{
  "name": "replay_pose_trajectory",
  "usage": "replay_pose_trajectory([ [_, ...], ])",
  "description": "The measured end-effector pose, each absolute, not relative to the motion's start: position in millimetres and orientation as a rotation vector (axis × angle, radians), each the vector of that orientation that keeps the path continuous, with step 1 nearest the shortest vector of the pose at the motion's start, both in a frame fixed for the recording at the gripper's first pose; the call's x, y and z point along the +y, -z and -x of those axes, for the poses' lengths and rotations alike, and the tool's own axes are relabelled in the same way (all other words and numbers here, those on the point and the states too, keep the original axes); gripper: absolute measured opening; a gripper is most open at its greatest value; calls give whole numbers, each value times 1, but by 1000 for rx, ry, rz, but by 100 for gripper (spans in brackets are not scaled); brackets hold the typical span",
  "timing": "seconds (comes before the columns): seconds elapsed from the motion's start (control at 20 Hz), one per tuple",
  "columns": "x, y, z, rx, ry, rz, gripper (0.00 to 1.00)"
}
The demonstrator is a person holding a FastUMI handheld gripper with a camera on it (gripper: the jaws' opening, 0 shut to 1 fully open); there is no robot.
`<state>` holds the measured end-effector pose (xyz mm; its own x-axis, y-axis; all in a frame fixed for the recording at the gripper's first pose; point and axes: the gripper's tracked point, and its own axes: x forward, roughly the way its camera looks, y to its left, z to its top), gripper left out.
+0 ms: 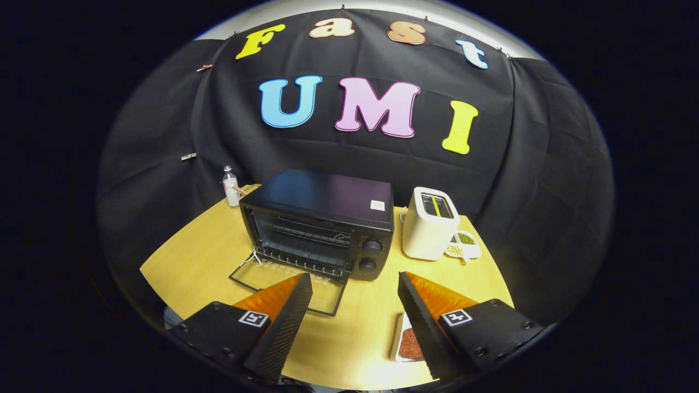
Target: Open the toaster oven, put the food inside, and close the toaster oven door.
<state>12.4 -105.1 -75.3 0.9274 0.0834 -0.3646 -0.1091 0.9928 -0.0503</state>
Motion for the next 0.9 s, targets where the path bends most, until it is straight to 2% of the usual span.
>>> replay_pose_trajectory([
  [0.35,-185,122,8,518,-141,31,98],
  [0.9,-252,221,47,758,-164,-195,99],
])
